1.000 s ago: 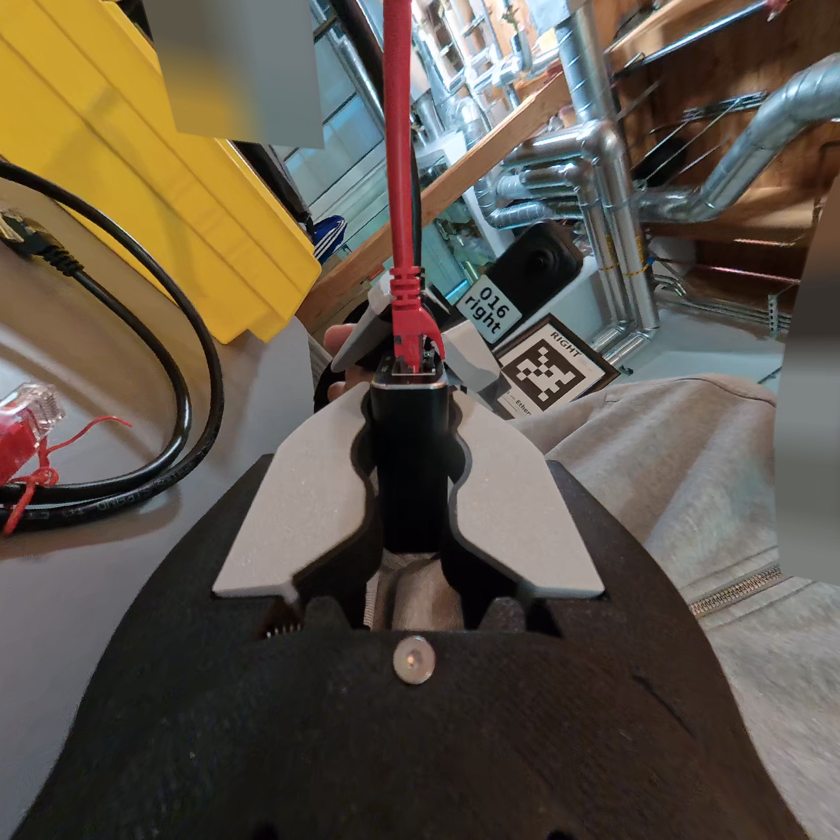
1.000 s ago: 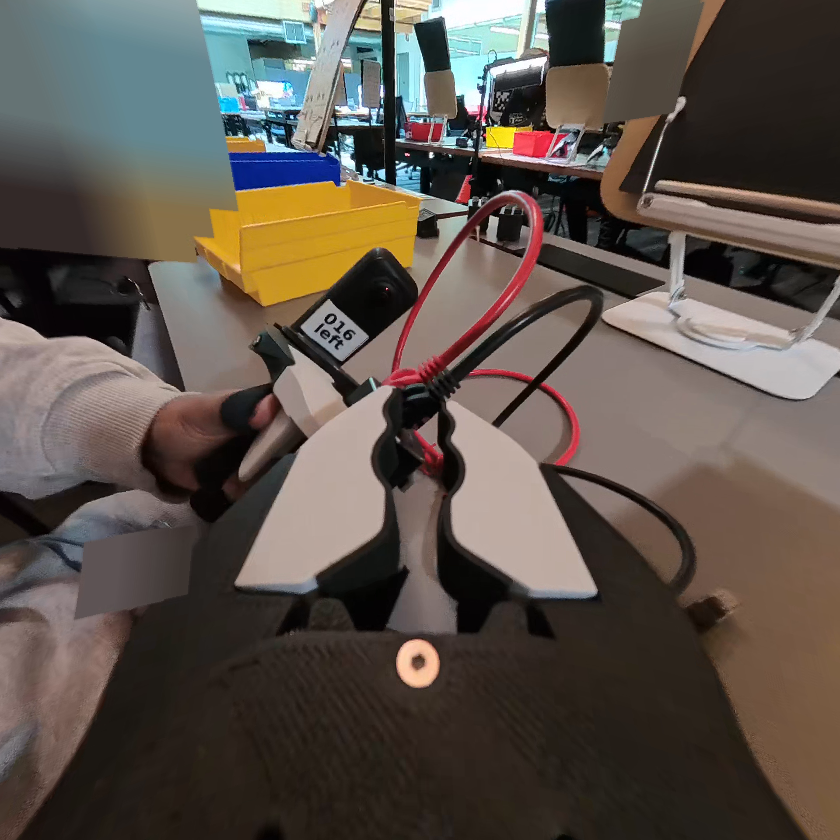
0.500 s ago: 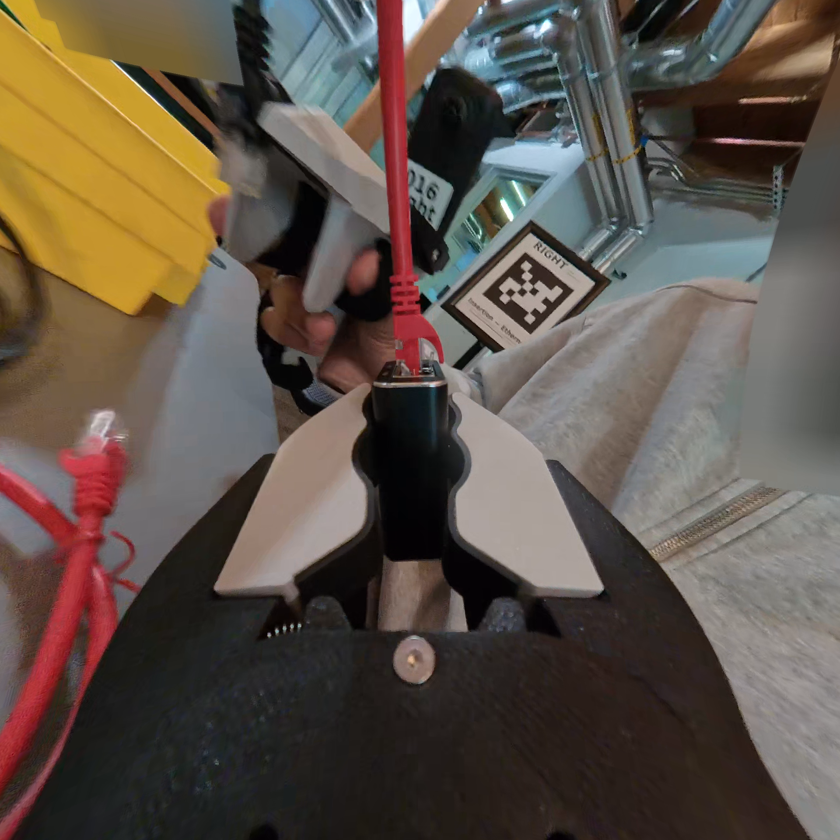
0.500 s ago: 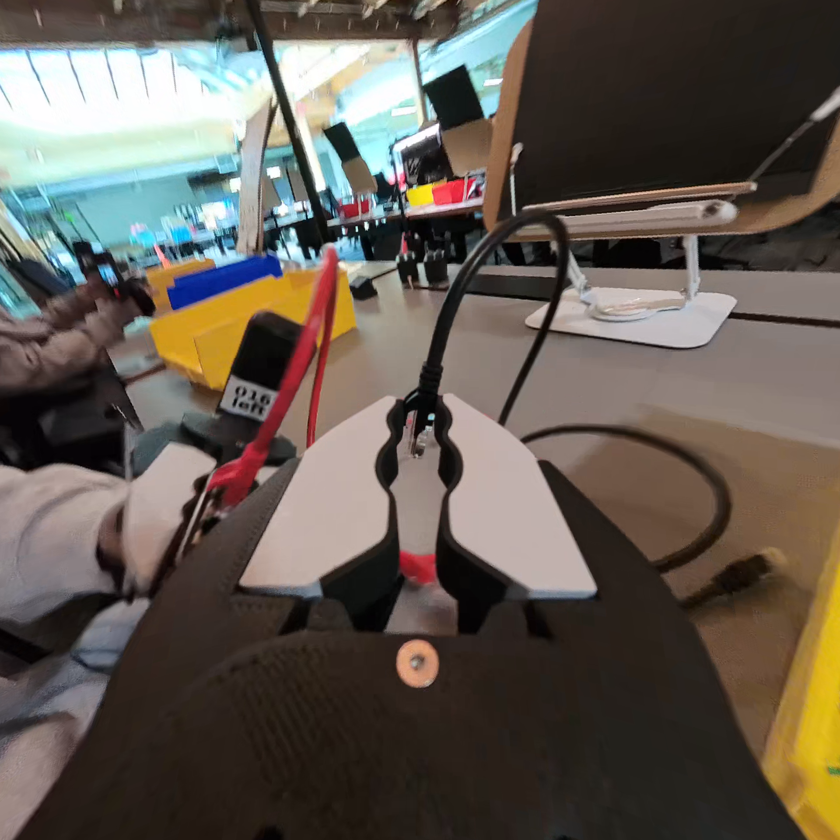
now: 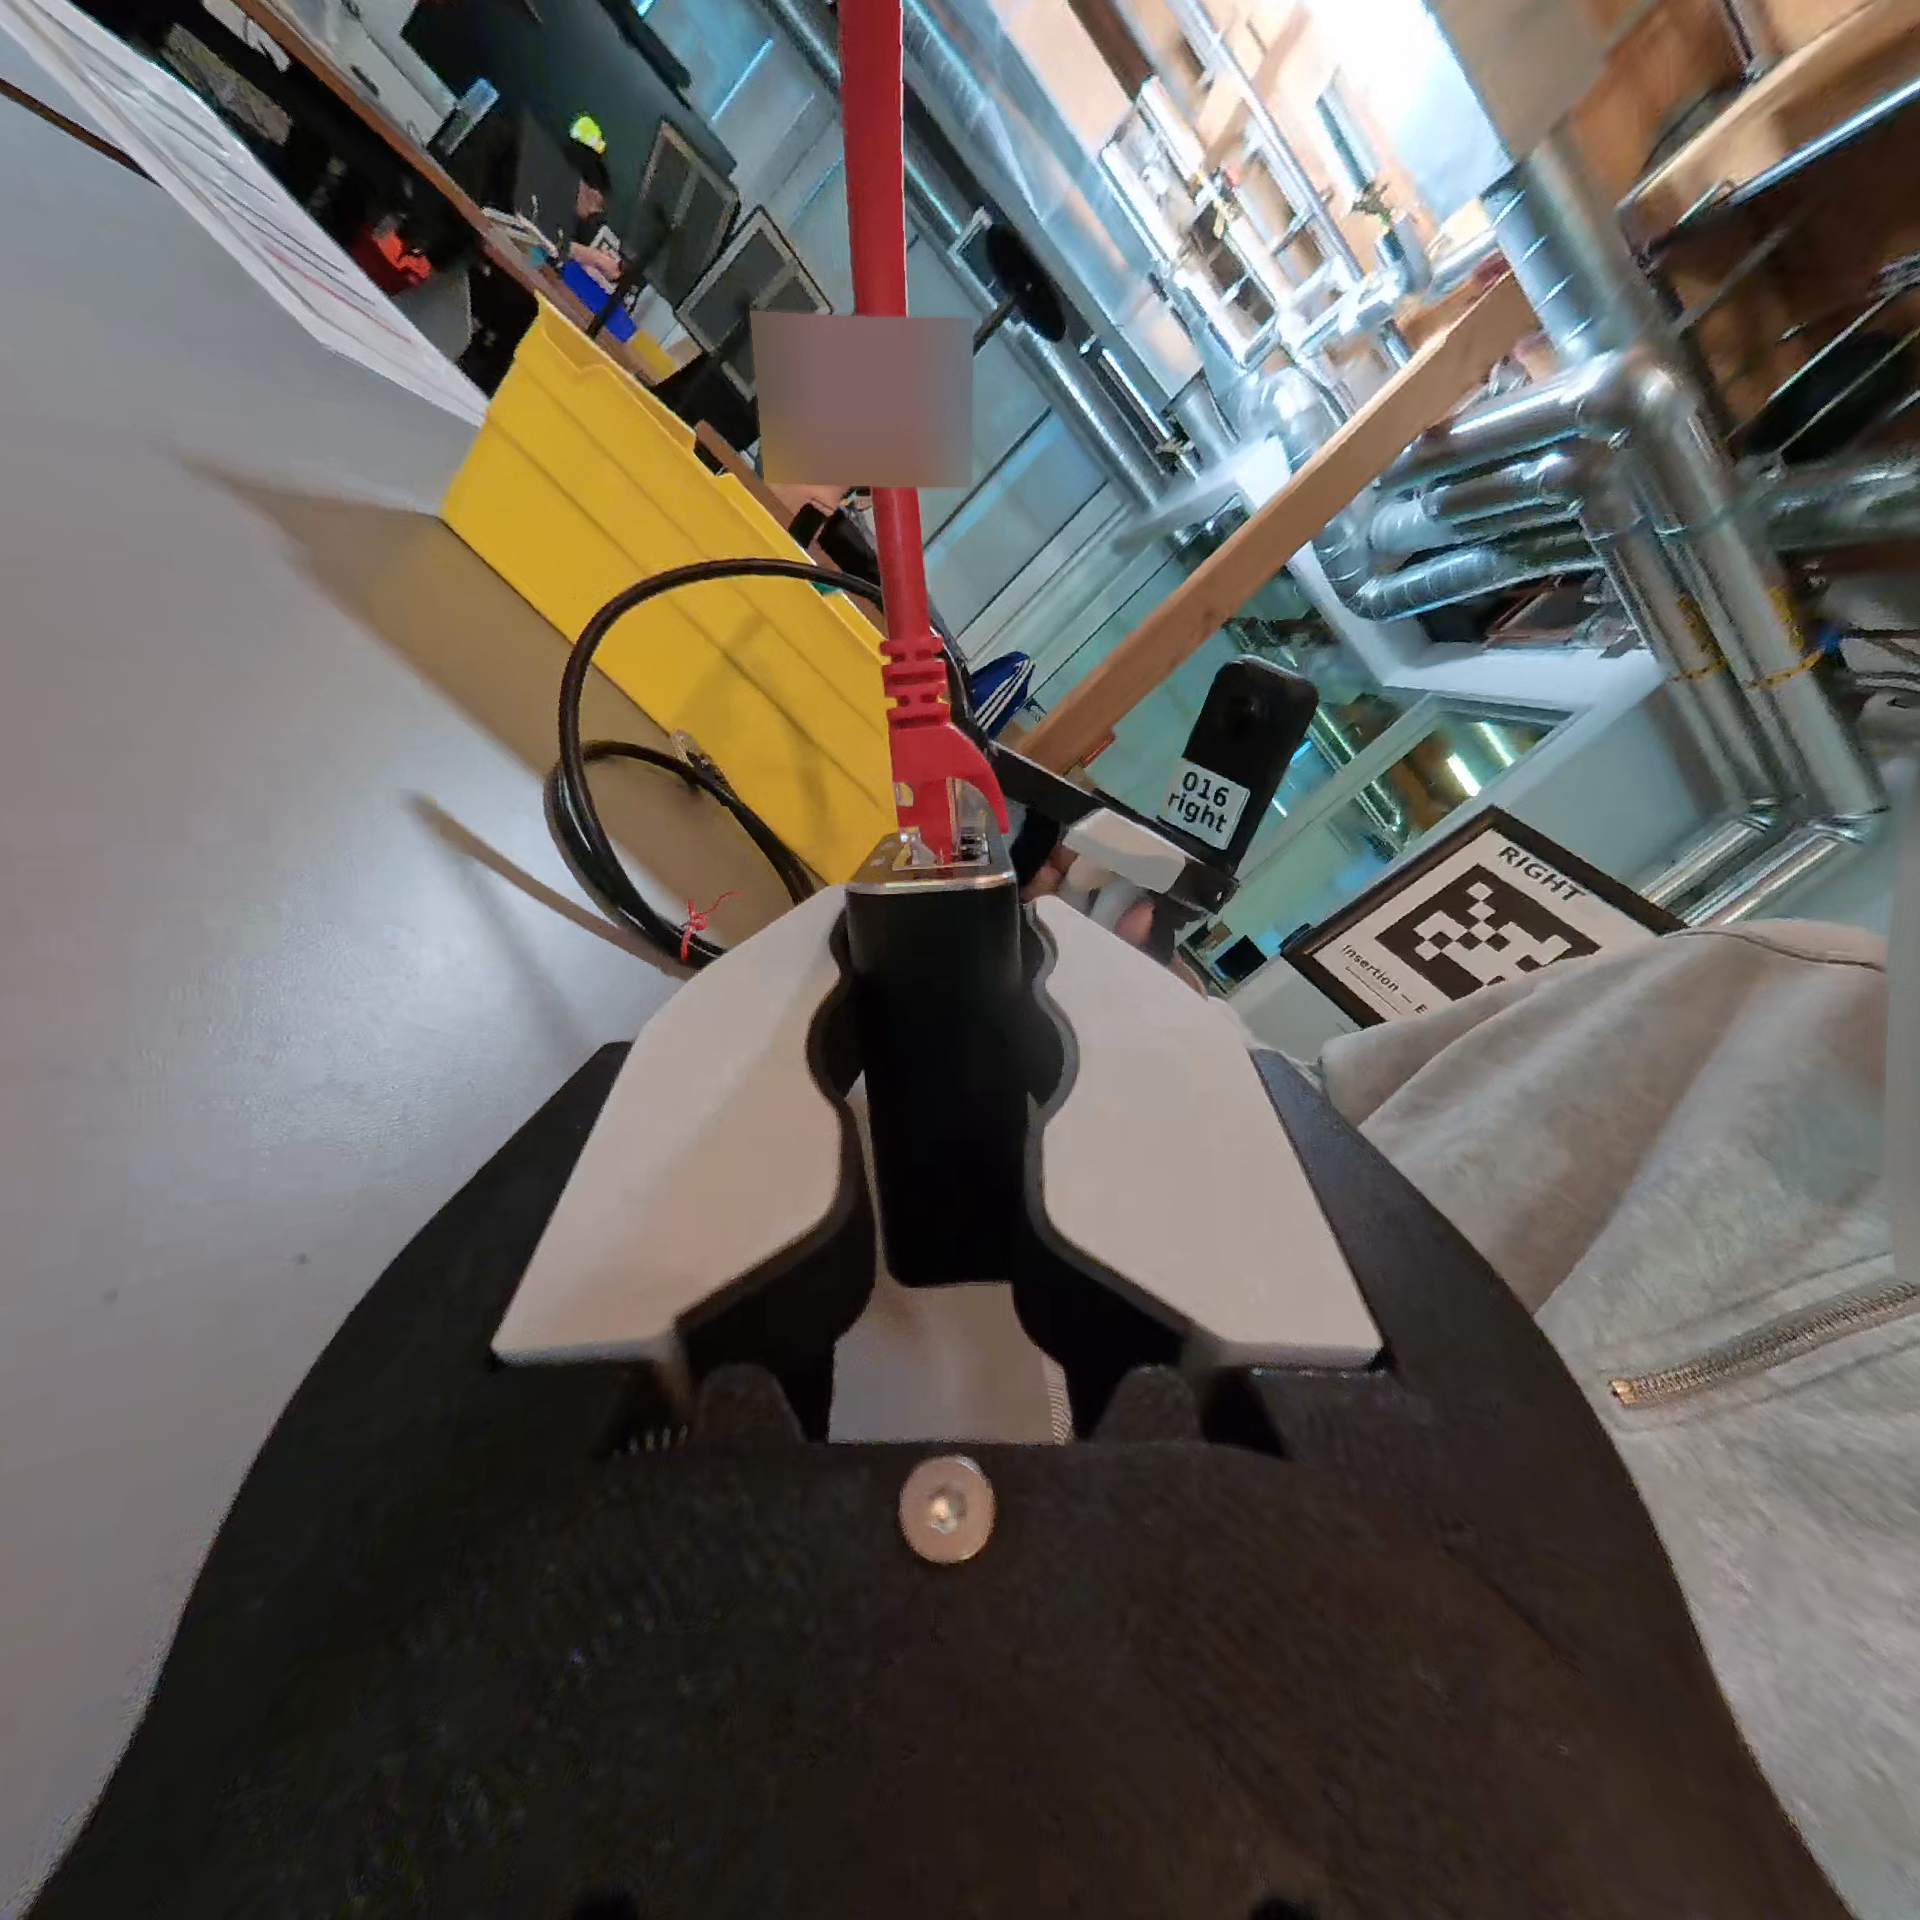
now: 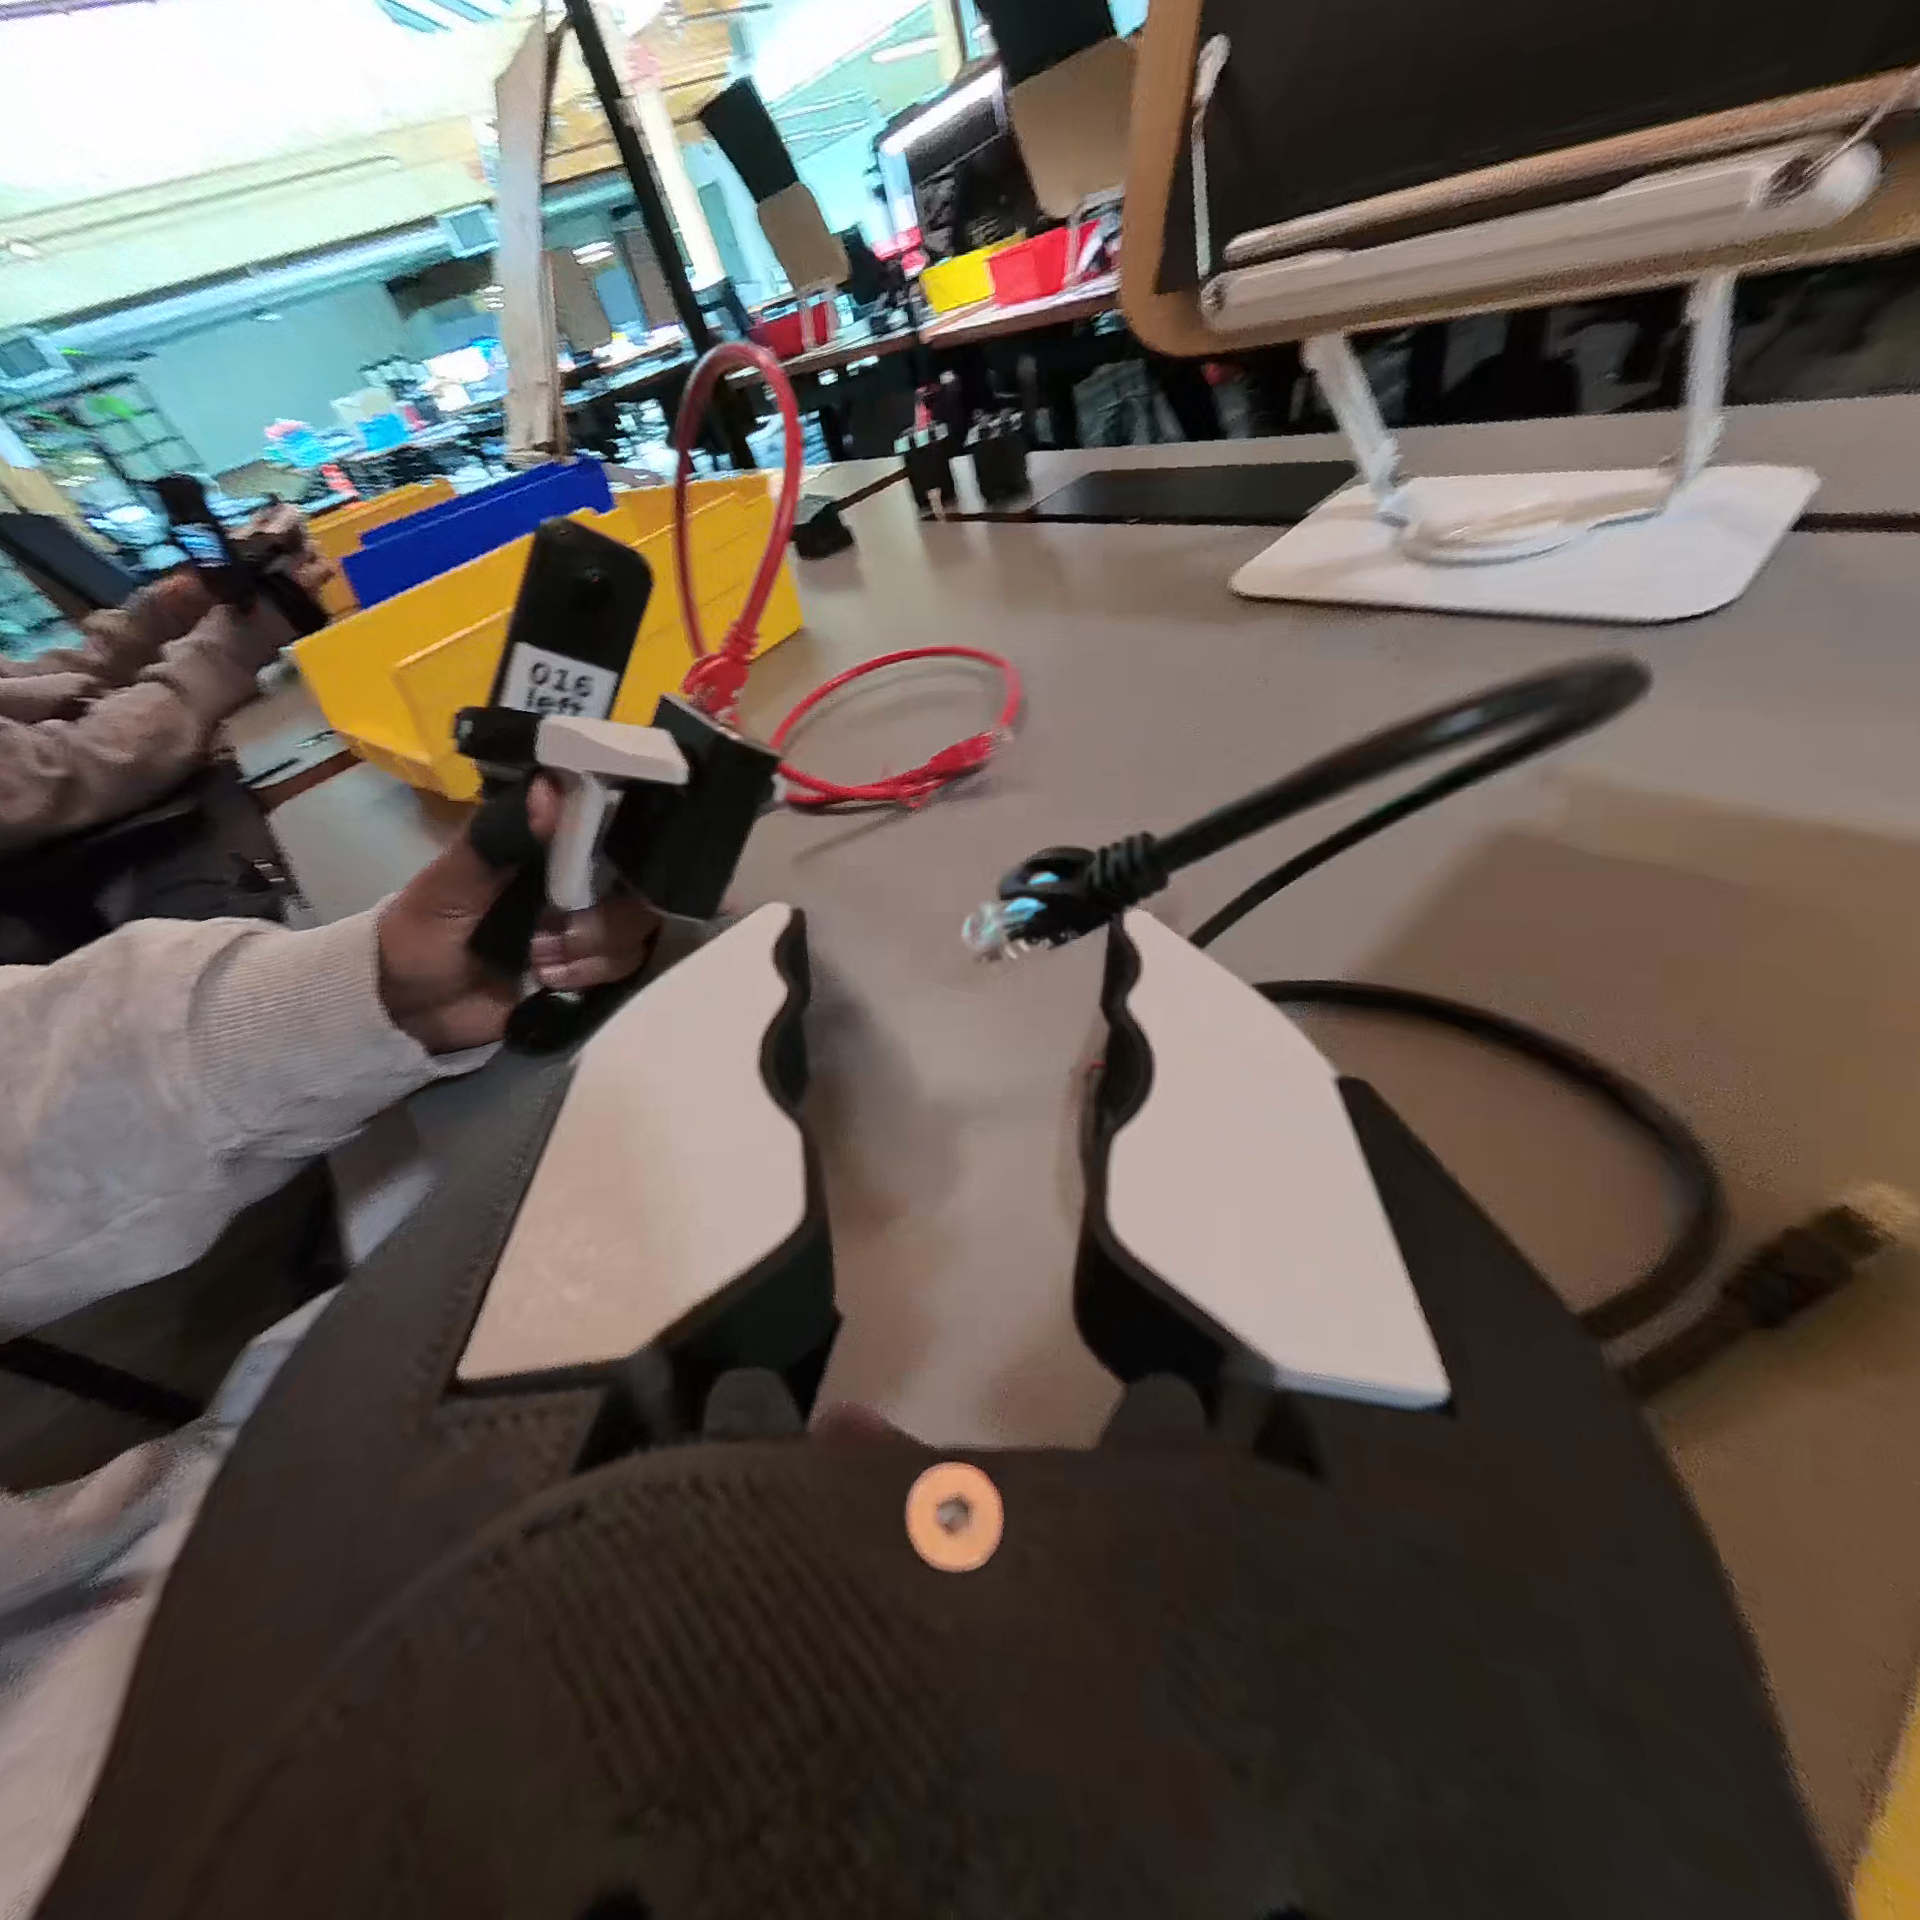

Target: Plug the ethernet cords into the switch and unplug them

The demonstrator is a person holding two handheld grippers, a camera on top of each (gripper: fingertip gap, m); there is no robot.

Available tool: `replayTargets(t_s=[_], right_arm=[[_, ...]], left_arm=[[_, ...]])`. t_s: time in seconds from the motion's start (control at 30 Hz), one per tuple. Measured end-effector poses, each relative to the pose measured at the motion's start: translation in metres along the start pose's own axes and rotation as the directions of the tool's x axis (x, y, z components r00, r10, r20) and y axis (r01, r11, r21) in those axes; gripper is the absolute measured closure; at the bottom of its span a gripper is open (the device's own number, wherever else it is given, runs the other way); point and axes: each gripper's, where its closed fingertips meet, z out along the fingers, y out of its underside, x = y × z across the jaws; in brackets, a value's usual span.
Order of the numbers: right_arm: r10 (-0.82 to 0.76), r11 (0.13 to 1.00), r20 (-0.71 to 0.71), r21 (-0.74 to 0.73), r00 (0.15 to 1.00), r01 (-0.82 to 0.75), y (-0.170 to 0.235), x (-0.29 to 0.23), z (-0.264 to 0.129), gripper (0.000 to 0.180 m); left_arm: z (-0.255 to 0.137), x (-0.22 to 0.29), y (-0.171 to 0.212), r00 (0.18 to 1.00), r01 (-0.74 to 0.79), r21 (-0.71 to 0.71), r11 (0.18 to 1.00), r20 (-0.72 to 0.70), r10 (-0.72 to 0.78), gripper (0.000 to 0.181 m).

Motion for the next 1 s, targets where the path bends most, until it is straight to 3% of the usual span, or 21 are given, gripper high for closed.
replayTargets(t_s=[0.1,0.17,0.37,0.5,0.63,0.7,0.9,1.0], right_arm=[[-0.127,0.992,-0.074,0.004,0.989,0.128,-0.008,0.005,-0.007,0.125],[-0.198,0.98,-0.008,-0.009,0.98,0.198,-0.008,-0.011,-0.009,0.152],[-0.401,0.915,0.037,-0.039,0.915,0.402,-0.003,-0.04,-0.005,0.154],[-0.339,0.934,0.086,-0.09,0.937,0.346,0.008,-0.04,-0.001,0.154],[-0.092,0.939,0.209,-0.306,0.973,0.155,0.052,-0.042,0.009,0.152],[-0.036,0.933,0.293,-0.332,0.955,0.137,0.06,-0.057,0.01,0.153],[-0.129,0.889,0.517,-0.317,0.846,0.329,0.075,-0.104,0.003,0.158],[-0.317,0.867,0.5,-0.193,0.806,0.46,0.061,-0.11,0.001,0.161]], left_arm=[[0.0,0.0,0.0,1.0,-0.003,0.005,1.0,-0.002,0.003,0.154],[0.001,-0.001,0.001,1.0,0.002,-0.003,1.0,-0.005,-0.002,0.154],[0.001,-0.001,0.001,1.0,0.013,0.003,1.0,-0.012,-0.013,0.154],[-0.001,-0.001,-0.002,0.999,0.026,0.018,0.999,-0.019,-0.025,0.154],[-0.001,-0.002,-0.003,0.999,0.033,0.026,0.999,-0.022,-0.032,0.154],[-0.001,-0.002,-0.002,0.999,0.033,0.023,0.999,-0.021,-0.032,0.153],[-0.001,-0.002,-0.002,0.999,0.039,0.018,0.999,-0.024,-0.039,0.154],[-0.001,-0.002,-0.002,0.999,0.044,0.022,0.999,-0.027,-0.044,0.154]])
